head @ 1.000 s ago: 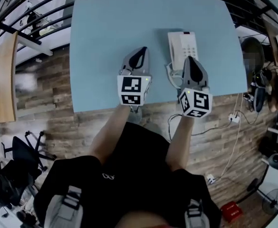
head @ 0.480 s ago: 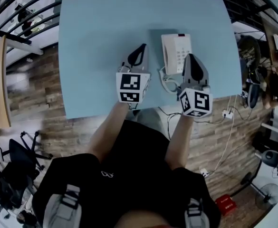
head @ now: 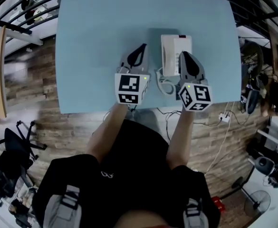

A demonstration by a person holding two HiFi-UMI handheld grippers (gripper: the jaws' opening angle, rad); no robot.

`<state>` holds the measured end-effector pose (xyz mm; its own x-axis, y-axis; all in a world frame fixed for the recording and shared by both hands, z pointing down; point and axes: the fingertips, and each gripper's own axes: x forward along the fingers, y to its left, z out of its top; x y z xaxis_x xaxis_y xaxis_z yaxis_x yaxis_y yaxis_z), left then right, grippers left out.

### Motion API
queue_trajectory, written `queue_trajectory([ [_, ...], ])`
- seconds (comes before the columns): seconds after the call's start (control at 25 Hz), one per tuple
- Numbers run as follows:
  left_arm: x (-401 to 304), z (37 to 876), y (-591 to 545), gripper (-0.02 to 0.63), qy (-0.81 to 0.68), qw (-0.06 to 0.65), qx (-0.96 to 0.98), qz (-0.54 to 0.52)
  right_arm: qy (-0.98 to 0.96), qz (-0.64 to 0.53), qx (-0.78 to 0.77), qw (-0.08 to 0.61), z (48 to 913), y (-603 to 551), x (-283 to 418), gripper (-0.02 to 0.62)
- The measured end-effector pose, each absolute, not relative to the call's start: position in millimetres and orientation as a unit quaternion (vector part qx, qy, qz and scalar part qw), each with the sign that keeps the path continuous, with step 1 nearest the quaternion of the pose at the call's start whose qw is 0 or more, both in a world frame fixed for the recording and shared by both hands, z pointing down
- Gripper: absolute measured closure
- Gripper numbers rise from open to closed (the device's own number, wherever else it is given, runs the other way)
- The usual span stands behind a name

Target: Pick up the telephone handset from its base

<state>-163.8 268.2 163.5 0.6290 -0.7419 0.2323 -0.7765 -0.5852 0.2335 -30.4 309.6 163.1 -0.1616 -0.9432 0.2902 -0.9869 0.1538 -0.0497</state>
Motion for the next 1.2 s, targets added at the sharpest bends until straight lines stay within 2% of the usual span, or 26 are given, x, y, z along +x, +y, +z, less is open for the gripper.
queue_trajectory([
  [0.08,-164.3,170.3,266.7,0.607,-0.432,0.164,0.885,0.058,-0.763,0.144,0.62,0.113,184.9,302.1,-27.9,0.586],
  [0.16,-164.5,177.3,265.3,0.607,-0.437,0.169,0.881,0.061,-0.77,0.173,0.6,0.13,205.8,295.3,-24.0,0.486],
  [0.2,-164.7,181.2,265.7,0.607,-0.439,0.172,0.88,0.062,-0.773,0.186,0.59,0.138,216.1,293.5,-22.4,0.47],
  [0.32,-166.4,194.9,268.2,0.607,-0.446,0.183,0.874,0.069,-0.776,0.227,0.566,0.16,246.9,290.1,-18.7,0.446],
  [0.48,-167.8,208.6,269.7,0.607,-0.444,0.192,0.871,0.08,-0.767,0.306,0.544,0.146,282.7,284.0,-18.8,0.417],
  [0.6,-164.5,219.8,272.9,0.607,-0.445,0.205,0.868,0.083,-0.762,0.337,0.53,0.16,302.4,285.1,-17.3,0.426],
  [0.88,-161.0,226.5,274.8,0.607,-0.442,0.217,0.867,0.078,-0.753,0.405,0.484,0.185,340.2,291.4,-27.3,0.367],
  [1.0,-165.1,225.2,273.6,0.607,-0.442,0.217,0.867,0.076,-0.754,0.412,0.478,0.182,344.6,291.3,-30.7,0.373],
  [1.04,-167.5,225.3,272.9,0.607,-0.443,0.217,0.867,0.076,-0.755,0.413,0.478,0.175,341.9,290.1,-32.8,0.4],
  [1.2,-174.3,223.2,269.8,0.607,-0.443,0.217,0.867,0.075,-0.741,0.414,0.498,0.177,336.5,288.1,-36.5,0.421],
])
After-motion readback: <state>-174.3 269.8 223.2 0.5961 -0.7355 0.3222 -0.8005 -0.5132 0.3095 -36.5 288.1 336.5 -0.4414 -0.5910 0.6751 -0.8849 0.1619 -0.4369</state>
